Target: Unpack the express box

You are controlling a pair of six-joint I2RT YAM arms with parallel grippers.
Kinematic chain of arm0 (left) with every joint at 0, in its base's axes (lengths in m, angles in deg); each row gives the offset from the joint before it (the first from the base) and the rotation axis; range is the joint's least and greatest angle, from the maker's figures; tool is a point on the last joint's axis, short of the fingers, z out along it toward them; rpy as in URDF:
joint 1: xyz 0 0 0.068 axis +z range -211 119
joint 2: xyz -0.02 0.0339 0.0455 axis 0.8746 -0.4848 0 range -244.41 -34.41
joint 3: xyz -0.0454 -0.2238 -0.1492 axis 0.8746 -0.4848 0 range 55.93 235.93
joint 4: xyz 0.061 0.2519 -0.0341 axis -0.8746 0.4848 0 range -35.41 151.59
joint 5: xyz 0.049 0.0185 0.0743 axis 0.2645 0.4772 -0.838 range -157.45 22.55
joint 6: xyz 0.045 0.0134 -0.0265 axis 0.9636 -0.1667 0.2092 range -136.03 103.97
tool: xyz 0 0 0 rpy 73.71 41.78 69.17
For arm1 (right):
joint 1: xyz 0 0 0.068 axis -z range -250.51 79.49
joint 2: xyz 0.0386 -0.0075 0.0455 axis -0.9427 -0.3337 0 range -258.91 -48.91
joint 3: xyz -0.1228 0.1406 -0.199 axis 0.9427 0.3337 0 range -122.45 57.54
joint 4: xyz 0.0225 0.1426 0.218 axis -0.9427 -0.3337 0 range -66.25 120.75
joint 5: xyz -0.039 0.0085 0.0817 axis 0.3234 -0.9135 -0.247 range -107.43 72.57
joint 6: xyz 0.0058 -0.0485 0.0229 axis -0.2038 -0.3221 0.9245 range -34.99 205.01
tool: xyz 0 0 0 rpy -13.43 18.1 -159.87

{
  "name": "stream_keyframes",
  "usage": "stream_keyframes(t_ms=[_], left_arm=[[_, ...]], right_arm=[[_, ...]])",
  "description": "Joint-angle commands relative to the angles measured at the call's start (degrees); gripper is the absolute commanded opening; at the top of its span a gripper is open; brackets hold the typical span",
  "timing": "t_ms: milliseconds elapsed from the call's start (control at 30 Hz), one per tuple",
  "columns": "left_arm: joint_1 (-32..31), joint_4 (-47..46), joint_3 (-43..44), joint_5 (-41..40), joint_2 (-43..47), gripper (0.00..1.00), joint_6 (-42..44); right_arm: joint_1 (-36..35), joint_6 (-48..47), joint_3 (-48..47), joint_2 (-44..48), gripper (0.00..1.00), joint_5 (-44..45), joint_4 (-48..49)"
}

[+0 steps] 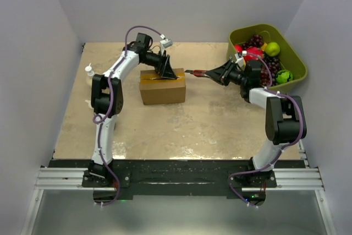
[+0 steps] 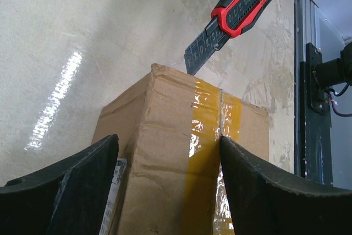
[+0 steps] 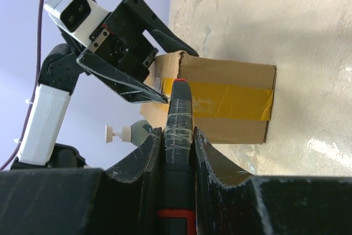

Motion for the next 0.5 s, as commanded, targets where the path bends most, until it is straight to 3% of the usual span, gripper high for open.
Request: stream_keyframes(t_ms=[0,467], left_arm=[[2.8,-0.1,-0.7,-10.3,-2.1,0.77,2.9],[3.0,-1.3,-0.7,-12.2,-2.5,0.72,1.8]], right_arm=[[-0.5,-1.3,-0.4,2.4,0.0,-5.3,-1.4],[-0.3,-4.1,1.9,6.7,0.0,-4.9,-6.4]])
